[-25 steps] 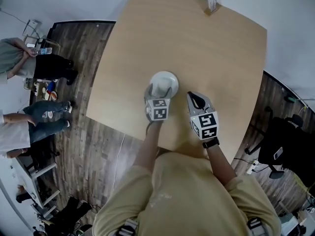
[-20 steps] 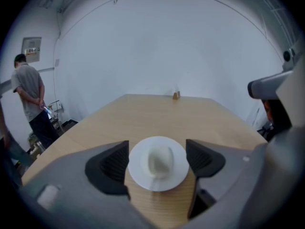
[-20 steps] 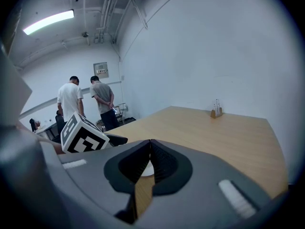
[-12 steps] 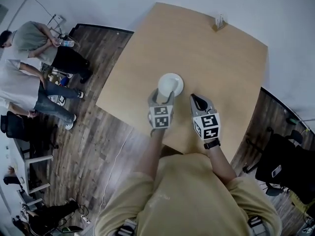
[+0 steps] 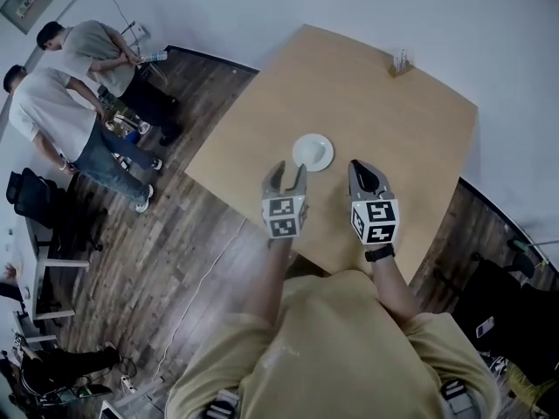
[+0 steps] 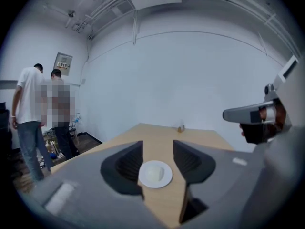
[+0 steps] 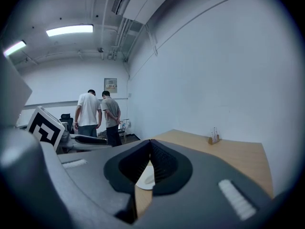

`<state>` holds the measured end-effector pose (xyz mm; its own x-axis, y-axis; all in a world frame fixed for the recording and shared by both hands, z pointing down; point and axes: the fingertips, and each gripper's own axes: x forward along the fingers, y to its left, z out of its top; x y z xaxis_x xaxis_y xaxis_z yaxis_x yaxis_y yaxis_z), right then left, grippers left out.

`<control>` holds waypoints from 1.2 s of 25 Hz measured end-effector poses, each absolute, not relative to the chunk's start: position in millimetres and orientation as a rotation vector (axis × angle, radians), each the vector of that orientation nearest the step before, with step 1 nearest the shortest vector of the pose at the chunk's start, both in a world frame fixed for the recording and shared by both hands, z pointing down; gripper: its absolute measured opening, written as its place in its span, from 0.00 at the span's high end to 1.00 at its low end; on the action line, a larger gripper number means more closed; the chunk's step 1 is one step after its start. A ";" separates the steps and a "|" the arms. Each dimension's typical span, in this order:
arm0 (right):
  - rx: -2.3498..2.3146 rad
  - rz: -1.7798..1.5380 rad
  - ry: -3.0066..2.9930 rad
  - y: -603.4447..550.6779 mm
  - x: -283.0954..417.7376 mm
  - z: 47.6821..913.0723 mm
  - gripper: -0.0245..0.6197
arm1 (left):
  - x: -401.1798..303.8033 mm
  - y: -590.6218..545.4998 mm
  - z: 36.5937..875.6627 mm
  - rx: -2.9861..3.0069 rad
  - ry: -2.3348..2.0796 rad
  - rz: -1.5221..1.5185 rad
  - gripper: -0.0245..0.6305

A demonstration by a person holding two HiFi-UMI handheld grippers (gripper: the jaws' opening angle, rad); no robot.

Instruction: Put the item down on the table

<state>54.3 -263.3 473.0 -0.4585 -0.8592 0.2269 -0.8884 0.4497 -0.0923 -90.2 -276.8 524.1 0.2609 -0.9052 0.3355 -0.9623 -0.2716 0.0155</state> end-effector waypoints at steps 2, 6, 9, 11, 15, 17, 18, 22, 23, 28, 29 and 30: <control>1.547 0.281 -2.563 -256.4 54.1 466.2 0.95 | -91.3 -267.0 511.9 2.317 -1.762 0.343 0.67; 1.538 0.248 -2.592 -242.3 51.1 455.3 0.95 | -89.8 -249.7 486.9 2.349 -1.781 0.256 0.71; 1.528 0.224 -2.609 -233.7 47.4 448.6 0.95 | -91.0 -238.1 473.0 2.360 -1.793 0.205 0.76; 1.524 0.210 -2.616 -228.1 45.8 444.5 0.95 | -92.4 -230.2 463.7 2.366 -1.803 0.165 0.83; 1.524 0.184 -2.629 -216.7 43.3 436.0 0.95 | -94.7 -216.4 448.6 2.383 -1.812 0.100 0.93; 1.525 0.173 -2.633 -212.1 42.6 432.3 0.95 | -95.5 -211.0 441.9 2.388 -1.812 0.075 0.96; 1.525 0.169 -2.634 -210.1 42.9 431.2 0.95 | -95.1 -208.3 438.6 2.389 -1.807 0.054 0.96; 1.523 0.158 -2.641 -200.8 43.6 429.3 0.95 | -87.0 -195.8 424.0 2.428 -1.760 -0.039 0.96; 1.523 0.153 -2.644 -198.3 43.1 428.5 0.95 | -84.9 -193.0 420.0 2.445 -1.750 -0.052 0.96; 1.524 0.107 -2.664 -185.4 38.8 421.9 0.95 | -80.9 -181.3 402.2 2.497 -1.731 -0.119 0.96; 1.525 0.096 -2.664 -183.1 38.1 421.1 0.95 | -80.3 -178.7 400.3 2.505 -1.727 -0.126 0.96; 1.529 0.088 -2.663 -180.9 38.2 420.6 0.95 | -79.4 -176.0 399.1 2.514 -1.723 -0.130 0.96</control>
